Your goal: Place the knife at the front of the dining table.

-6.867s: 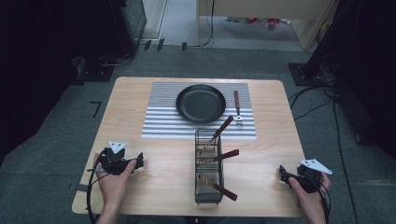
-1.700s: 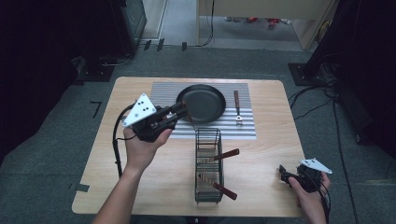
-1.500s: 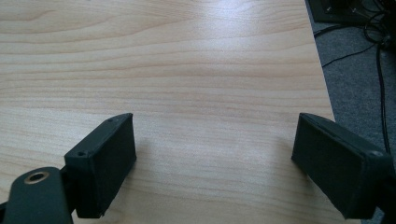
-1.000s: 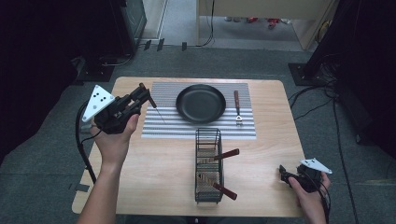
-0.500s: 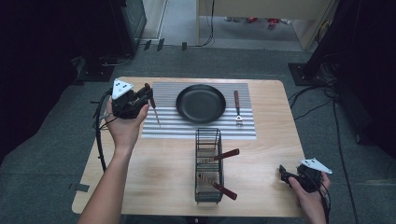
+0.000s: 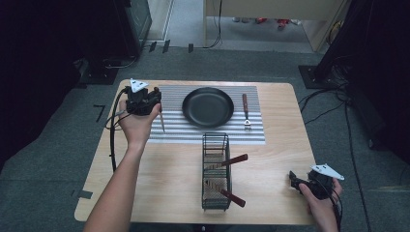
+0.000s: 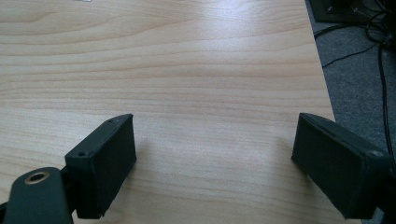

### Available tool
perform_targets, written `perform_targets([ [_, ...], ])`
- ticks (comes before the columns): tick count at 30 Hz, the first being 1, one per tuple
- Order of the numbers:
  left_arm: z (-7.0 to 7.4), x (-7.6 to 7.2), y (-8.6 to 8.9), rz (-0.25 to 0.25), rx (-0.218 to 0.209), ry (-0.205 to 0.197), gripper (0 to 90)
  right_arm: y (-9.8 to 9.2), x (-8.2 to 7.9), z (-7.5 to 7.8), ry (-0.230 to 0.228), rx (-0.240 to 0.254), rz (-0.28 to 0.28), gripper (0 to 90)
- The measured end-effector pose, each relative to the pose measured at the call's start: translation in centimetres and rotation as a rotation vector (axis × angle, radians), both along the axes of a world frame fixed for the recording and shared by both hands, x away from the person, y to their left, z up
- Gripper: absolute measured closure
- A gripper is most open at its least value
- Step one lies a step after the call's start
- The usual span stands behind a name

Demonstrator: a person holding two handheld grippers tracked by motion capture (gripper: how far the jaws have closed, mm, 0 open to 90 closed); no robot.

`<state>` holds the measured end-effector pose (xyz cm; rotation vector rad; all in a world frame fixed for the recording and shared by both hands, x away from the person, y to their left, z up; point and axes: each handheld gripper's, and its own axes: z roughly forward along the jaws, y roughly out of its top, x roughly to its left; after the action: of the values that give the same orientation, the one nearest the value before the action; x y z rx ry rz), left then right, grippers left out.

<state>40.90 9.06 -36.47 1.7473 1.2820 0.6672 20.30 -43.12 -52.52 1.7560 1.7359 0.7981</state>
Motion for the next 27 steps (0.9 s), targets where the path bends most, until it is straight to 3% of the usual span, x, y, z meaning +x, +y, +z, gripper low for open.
perform_targets([
  [7, 0.0, 0.8, -0.6, 0.0, 0.027, 0.053, 76.5, 0.0, 0.0, 0.0, -0.001, -0.003, 0.002, 13.0],
  [13, -0.7, 2.9, -0.8, 0.024, 0.015, 0.089, 76.5, 0.0, 0.0, 0.0, -0.001, -0.004, 0.002, 13.0],
  [20, -2.5, 6.7, -1.3, 0.07, -0.028, 0.127, 76.5, 0.0, 0.0, 0.0, 0.0, -0.004, 0.001, 13.0],
  [27, -5.5, 10.8, -1.7, 0.126, -0.094, 0.191, 76.6, 0.0, 0.0, 0.0, 0.0, -0.006, 0.001, 13.1],
])
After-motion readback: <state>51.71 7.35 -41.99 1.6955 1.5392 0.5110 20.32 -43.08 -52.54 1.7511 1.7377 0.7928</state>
